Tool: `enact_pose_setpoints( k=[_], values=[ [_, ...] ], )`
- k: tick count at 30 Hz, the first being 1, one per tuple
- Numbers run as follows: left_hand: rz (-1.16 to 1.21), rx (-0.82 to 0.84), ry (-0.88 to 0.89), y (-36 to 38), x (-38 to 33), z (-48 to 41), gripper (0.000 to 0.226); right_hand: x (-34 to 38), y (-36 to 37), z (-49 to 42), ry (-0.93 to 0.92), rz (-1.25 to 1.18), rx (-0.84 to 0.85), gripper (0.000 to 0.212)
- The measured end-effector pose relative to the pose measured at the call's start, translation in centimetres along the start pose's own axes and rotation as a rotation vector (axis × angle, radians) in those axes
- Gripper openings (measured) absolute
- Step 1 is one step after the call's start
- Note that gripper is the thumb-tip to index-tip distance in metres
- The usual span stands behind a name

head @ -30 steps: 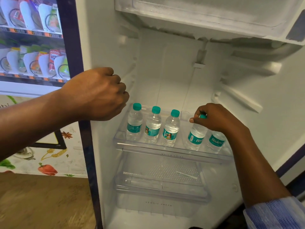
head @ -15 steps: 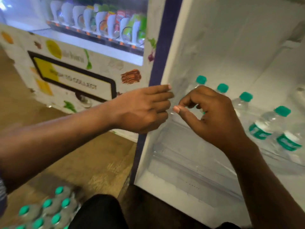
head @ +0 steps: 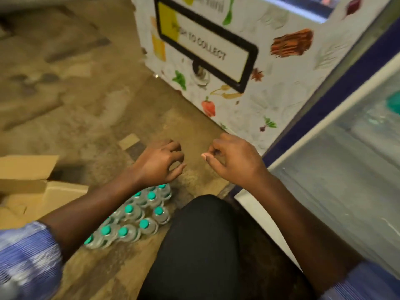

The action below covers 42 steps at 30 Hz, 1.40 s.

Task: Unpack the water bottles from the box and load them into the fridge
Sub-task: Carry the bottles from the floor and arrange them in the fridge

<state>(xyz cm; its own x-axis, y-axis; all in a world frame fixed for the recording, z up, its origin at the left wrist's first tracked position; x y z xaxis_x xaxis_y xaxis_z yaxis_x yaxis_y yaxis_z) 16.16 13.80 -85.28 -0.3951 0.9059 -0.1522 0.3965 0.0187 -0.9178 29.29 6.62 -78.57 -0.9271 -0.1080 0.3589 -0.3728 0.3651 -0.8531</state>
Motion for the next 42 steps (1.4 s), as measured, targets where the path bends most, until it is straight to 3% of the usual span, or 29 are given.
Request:
enact_pose_setpoints(
  k=[5,11,16,20,22,25,29,32,37,42],
  values=[
    [0.047,0.197,-0.513,6.9,6.9,8.6,0.032,-0.8,9.4,0.6,0.010,-0.093,0.248,0.022],
    [0.076,0.402,-0.807,13.1,8.7,16.6,0.040,0.2,20.5,3.1,0.027,-0.118,0.538,0.008],
    [0.123,0.399,-0.893,16.5,7.9,19.3,0.057,1.9,29.8,4.7,-0.076,-0.071,0.747,0.061],
    [0.076,0.375,-0.885,17.9,8.0,19.6,0.056,2.6,33.3,5.1,-0.173,0.072,0.815,0.075],
    [0.058,0.357,-0.870,18.4,8.3,19.5,0.053,2.2,34.0,5.3,-0.160,0.103,0.811,0.066],
    [0.040,0.335,-0.858,18.6,8.9,18.9,0.044,1.8,34.5,5.6,-0.141,0.070,0.724,0.038],
    [0.041,0.356,-0.801,18.5,8.7,17.4,0.040,-0.3,32.8,6.4,0.045,0.094,0.611,0.044],
    [0.078,0.345,-0.727,17.7,8.1,15.3,0.035,-2.1,29.3,5.9,0.179,0.045,0.497,0.042],
    [0.214,0.278,-0.524,13.5,5.3,8.7,0.017,-3.4,20.2,5.3,0.206,0.027,0.341,0.039],
    [0.348,0.238,-0.290,7.0,0.1,0.8,0.027,-3.9,9.2,5.5,0.271,0.042,0.159,0.042]
  ],
)
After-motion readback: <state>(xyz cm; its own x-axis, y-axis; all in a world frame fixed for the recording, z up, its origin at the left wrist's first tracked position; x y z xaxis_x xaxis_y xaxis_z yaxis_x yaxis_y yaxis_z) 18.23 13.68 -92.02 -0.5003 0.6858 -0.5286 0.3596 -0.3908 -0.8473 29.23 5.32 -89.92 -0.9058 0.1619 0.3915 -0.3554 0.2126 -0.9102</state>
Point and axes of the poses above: each hand's wrist, its own z-axis away from the middle knuckle, its own y-axis out of the palm, x = y × z, the point moved 9 cm from there along -z, towards the middle knuckle, and after that the axes turned 8 degrees about -x, right-handed, at the moved point
